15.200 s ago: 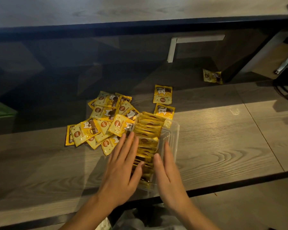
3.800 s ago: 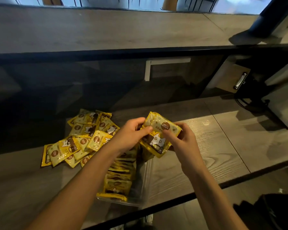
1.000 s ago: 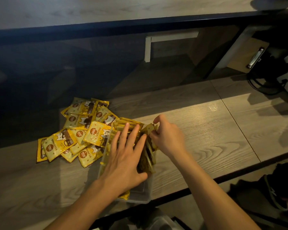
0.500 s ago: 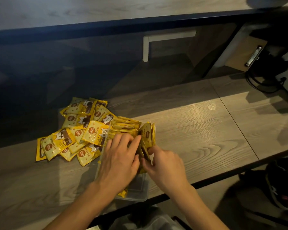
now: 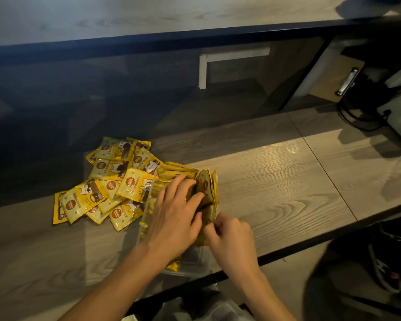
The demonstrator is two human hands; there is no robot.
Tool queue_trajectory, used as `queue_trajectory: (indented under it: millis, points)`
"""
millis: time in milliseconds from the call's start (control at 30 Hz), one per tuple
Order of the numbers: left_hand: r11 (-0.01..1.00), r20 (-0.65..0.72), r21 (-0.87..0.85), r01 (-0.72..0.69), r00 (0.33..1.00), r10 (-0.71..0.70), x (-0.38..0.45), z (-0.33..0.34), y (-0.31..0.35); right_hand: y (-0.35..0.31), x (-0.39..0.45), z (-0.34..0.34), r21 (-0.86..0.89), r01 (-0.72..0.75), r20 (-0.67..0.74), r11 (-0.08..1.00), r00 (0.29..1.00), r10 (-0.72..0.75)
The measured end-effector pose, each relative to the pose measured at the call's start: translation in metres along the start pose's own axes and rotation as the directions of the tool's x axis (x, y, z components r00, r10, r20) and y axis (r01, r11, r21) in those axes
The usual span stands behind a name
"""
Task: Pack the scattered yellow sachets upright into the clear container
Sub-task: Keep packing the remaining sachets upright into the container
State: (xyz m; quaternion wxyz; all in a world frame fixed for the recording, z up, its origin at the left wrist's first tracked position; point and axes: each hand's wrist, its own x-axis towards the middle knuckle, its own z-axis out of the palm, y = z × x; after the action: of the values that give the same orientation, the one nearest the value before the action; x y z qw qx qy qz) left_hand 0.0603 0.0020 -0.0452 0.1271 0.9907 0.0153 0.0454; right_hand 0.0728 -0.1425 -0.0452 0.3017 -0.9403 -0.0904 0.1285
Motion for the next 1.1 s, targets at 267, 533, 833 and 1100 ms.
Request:
queue_trajectory:
  millis: [267,533,833,1100]
  points:
    - [0.997,0.011,-0.004,-0.074,0.997,0.074,0.036,-0.003,0.004,0.0,0.003,0.002,-0.064,0.065,0.036,0.996,0.997,-0.063]
    - [0.989,0.066,0.012,-0.149,0.987,0.148,0.049,-0.007,-0.002,0.006,0.0,0.003,-0.053,0.081,0.024,0.995,0.997,-0.08]
    - [0.984,0.124,-0.075,-0.159,0.978,0.167,0.052,-0.003,-0.006,0.01,0.001,0.0,-0.091,0.046,0.049,0.995,0.998,-0.042]
    - [0.969,0.044,-0.16,-0.19,0.979,0.199,0.046,-0.006,-0.012,0.009,0.008,-0.005,-0.116,0.009,0.113,0.993,0.994,0.004]
